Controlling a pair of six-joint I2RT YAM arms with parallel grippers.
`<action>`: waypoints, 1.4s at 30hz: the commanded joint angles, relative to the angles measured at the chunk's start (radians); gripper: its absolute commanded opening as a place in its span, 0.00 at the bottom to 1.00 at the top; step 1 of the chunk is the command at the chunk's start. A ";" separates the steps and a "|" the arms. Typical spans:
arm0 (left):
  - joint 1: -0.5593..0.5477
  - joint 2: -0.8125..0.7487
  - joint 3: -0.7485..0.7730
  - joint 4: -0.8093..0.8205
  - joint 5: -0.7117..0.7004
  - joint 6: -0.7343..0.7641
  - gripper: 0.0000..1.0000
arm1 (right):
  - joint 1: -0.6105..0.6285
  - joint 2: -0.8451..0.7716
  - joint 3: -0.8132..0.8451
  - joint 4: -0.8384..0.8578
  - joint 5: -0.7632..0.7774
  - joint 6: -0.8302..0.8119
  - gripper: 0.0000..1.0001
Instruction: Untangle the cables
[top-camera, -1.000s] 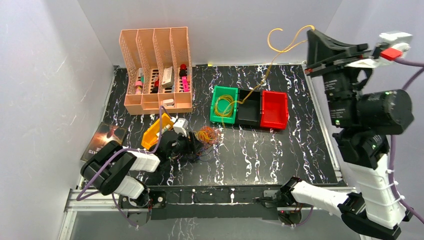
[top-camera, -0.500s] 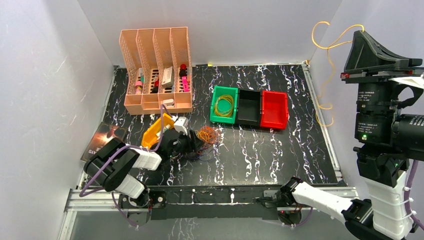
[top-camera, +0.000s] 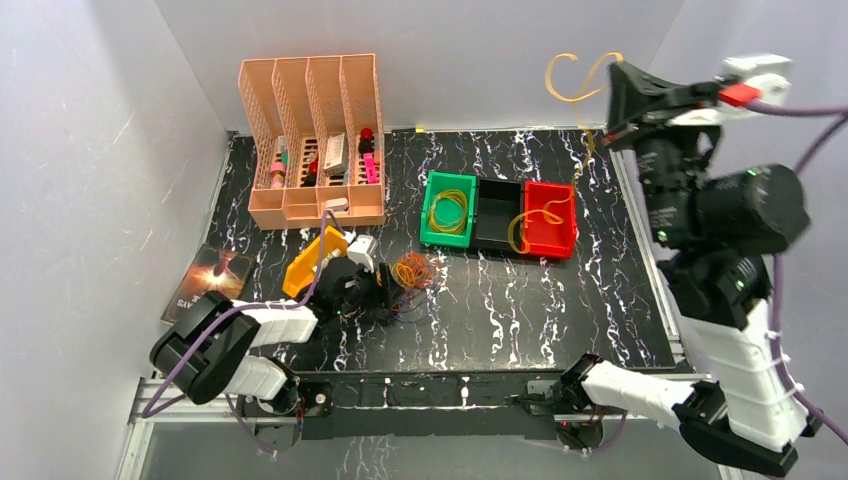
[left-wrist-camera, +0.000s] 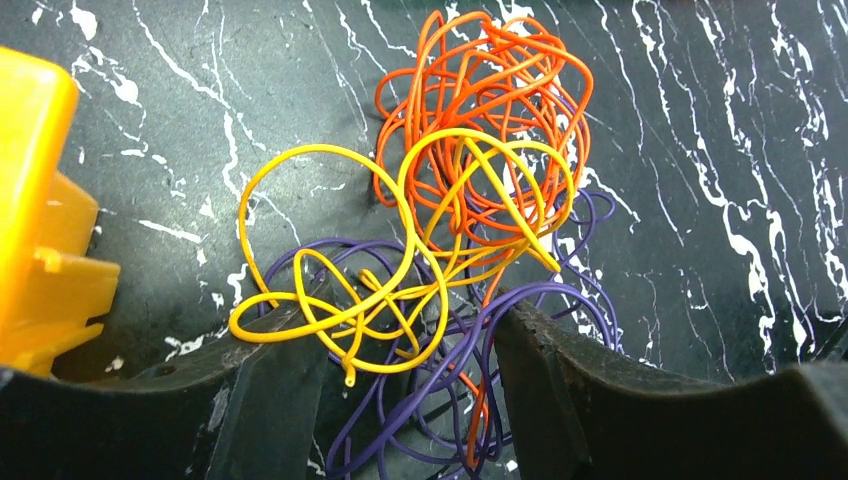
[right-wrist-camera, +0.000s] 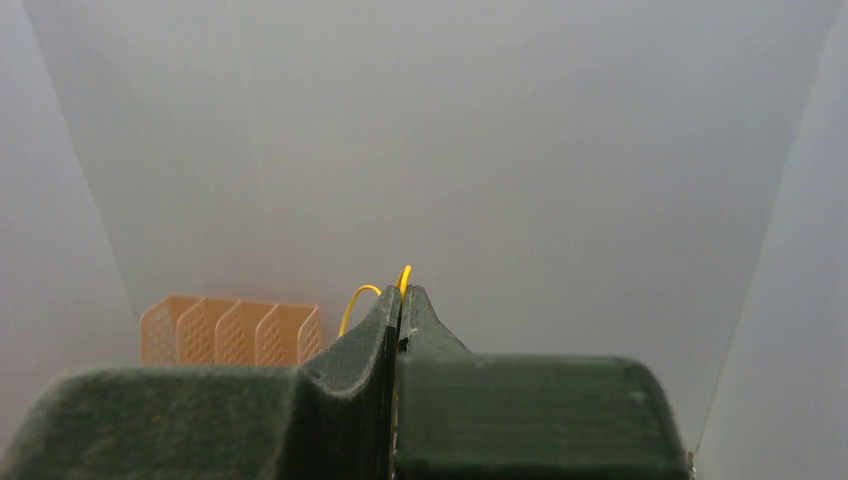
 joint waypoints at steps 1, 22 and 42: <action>-0.003 -0.073 0.010 -0.124 -0.010 0.030 0.57 | 0.001 0.095 0.055 -0.107 -0.117 0.065 0.00; -0.006 -0.252 -0.065 -0.222 -0.047 -0.071 0.60 | -0.010 0.424 0.119 -0.098 -0.278 0.161 0.00; -0.006 -0.319 0.007 -0.341 -0.085 -0.138 0.89 | -0.194 0.531 -0.009 -0.076 -0.466 0.264 0.00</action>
